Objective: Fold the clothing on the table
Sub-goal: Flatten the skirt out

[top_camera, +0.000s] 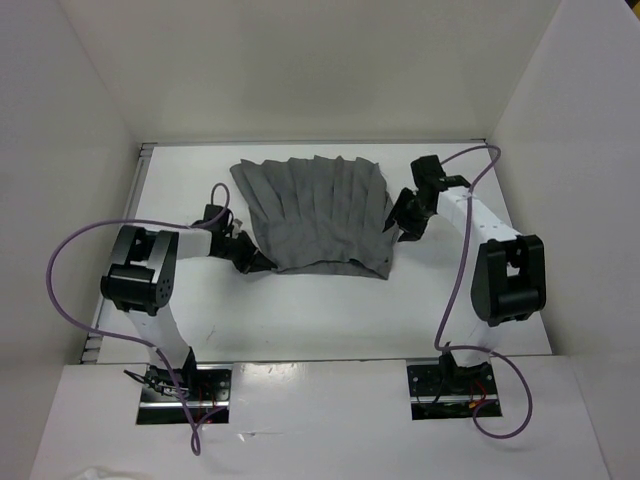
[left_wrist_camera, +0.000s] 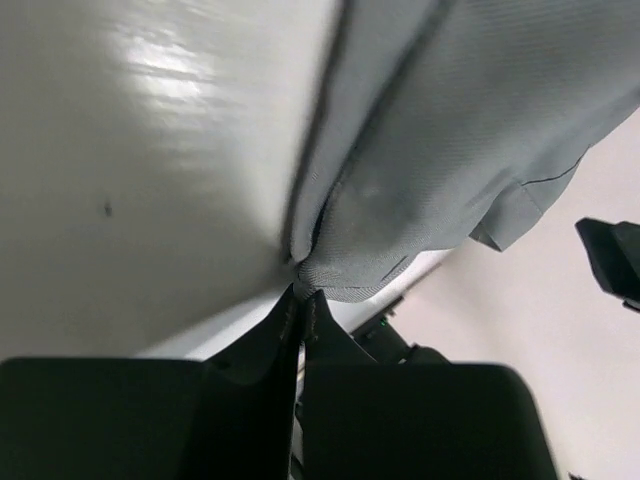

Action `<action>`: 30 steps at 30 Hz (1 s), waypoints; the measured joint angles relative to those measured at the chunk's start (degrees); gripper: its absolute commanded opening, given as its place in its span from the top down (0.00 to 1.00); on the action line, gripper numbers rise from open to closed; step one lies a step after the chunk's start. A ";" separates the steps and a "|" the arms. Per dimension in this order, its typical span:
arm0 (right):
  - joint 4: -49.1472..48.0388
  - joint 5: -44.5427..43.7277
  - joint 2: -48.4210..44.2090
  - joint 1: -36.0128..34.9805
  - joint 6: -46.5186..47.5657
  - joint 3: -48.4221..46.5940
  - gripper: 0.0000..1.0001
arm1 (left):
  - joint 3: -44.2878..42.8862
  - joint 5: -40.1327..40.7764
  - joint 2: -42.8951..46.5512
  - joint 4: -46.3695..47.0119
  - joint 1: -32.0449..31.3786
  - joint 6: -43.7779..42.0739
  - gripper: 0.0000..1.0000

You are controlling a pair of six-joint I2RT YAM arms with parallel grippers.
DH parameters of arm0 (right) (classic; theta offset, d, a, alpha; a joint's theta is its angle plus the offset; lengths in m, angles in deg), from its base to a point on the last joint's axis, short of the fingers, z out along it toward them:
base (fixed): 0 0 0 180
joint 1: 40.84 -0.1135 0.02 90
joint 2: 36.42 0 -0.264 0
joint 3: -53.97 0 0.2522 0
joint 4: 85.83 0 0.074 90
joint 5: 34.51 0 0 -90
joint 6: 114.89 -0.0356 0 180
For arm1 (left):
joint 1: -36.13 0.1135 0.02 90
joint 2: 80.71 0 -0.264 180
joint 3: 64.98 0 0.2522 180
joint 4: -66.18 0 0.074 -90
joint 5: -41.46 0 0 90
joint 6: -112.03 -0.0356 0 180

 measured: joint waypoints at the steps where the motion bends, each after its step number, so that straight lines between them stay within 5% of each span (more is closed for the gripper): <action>1: 0.70 -1.64 -0.44 0.07 0.00 0.44 0.45 | -0.37 0.68 0.63 -0.96 0.04 -0.44 1.00; 21: 3.34 -2.03 7.34 -5.33 1.57 3.15 0.51 | -2.38 3.52 2.95 -5.84 0.04 -3.39 1.00; 24: 4.70 -1.46 8.61 -6.84 2.82 3.15 0.72 | -2.38 3.80 2.95 -5.92 0.04 -3.43 1.00; 25: 5.11 -1.51 8.81 -7.04 3.15 3.17 0.98 | -2.38 3.89 2.95 -5.97 0.04 -3.43 1.00; 30: 6.27 -2.49 8.72 -7.04 4.15 3.74 1.00 | -2.38 4.11 2.95 -6.21 0.31 -3.50 1.00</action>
